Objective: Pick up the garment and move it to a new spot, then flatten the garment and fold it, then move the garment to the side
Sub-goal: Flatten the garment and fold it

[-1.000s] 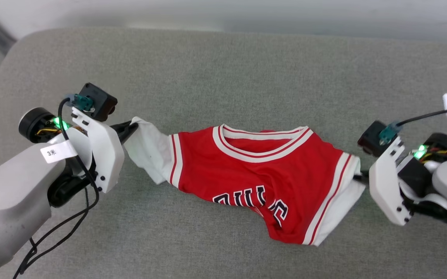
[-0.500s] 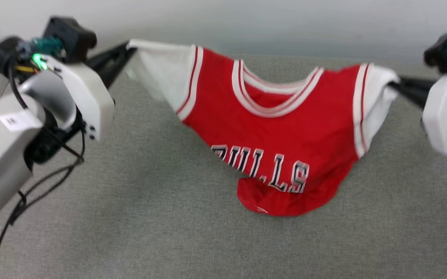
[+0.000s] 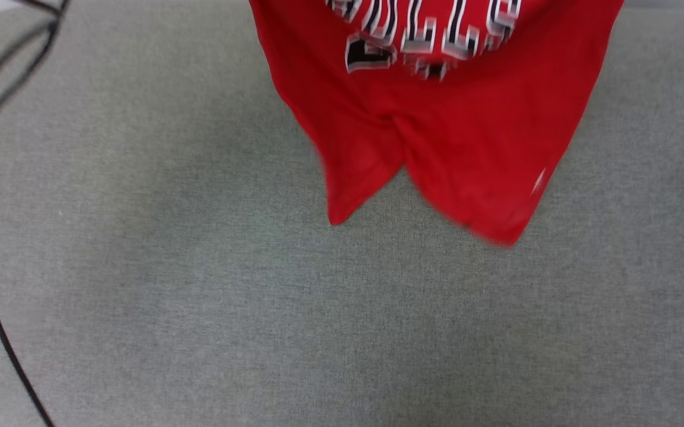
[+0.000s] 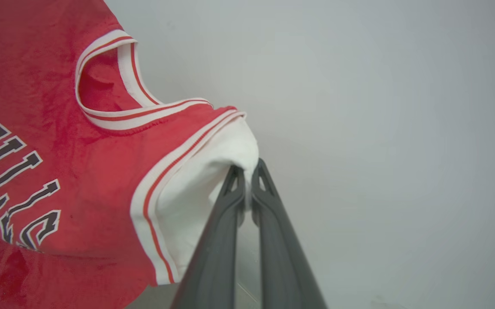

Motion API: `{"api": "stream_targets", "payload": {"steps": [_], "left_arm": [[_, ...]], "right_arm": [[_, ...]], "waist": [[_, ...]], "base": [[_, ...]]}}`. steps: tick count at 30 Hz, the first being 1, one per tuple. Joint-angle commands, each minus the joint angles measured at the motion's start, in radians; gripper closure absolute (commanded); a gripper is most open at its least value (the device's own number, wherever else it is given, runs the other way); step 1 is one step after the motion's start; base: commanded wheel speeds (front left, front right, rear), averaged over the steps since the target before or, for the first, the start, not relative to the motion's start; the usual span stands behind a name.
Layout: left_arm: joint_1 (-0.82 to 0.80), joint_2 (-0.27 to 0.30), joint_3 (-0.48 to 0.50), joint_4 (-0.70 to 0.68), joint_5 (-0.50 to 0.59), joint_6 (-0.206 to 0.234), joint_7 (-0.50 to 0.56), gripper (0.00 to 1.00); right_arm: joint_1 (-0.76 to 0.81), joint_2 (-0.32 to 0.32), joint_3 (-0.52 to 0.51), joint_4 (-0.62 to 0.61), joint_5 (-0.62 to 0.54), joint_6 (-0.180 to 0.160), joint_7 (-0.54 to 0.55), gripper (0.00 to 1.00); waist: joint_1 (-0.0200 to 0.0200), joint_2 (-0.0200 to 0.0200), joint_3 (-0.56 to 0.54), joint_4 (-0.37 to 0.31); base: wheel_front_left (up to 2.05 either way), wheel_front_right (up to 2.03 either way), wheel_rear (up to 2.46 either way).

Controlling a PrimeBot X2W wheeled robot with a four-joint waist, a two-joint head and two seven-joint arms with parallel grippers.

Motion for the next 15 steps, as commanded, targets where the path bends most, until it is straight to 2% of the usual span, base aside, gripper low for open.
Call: {"api": "stream_targets", "payload": {"steps": [1,9,15], "left_arm": [[-0.049,-0.012,0.022,0.018,0.012,0.005,-0.021,1.0],[-0.292,-0.07,0.09,0.199,0.061,-0.028,-0.12,1.0],[-0.389,-0.097,0.115,0.299,0.066,-0.045,-0.174,1.0]], "right_arm": [[-0.057,0.021,-0.008,0.028,-0.016,-0.001,-0.012,1.0],[-0.333,0.111,-0.013,0.197,-0.104,-0.001,-0.127,1.0],[-0.483,0.165,0.014,0.316,-0.136,-0.001,-0.196,1.0]], "waist": [[-0.0001,0.0,0.058,-0.007],[-0.0001,0.0,0.142,-0.012],[-0.0001,0.0,0.175,-0.003]], "base": [[0.0,0.0,0.0],[0.0,0.0,0.0],[0.0,0.0,0.0]]}}
